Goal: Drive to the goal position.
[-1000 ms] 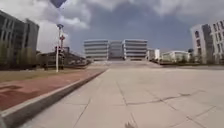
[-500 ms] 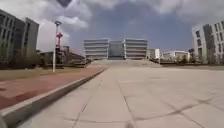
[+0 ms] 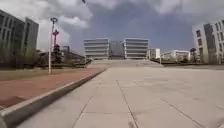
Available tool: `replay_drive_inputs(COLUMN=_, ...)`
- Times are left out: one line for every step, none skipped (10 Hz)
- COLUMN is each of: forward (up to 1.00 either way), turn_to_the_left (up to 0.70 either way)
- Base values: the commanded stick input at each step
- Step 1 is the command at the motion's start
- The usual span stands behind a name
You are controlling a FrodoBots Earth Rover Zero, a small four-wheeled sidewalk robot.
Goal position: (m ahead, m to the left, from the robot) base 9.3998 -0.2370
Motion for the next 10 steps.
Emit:
replay_drive_inputs(forward=1.00, turn_to_the_left=0.00)
replay_drive_inputs(forward=1.00, turn_to_the_left=0.00)
replay_drive_inputs(forward=1.00, turn_to_the_left=0.00)
replay_drive_inputs(forward=1.00, turn_to_the_left=0.00)
replay_drive_inputs(forward=1.00, turn_to_the_left=0.00)
replay_drive_inputs(forward=1.00, turn_to_the_left=0.00)
replay_drive_inputs(forward=1.00, turn_to_the_left=0.00)
replay_drive_inputs(forward=1.00, turn_to_the_left=0.00)
replay_drive_inputs(forward=1.00, turn_to_the_left=0.00)
replay_drive_inputs(forward=1.00, turn_to_the_left=0.00)
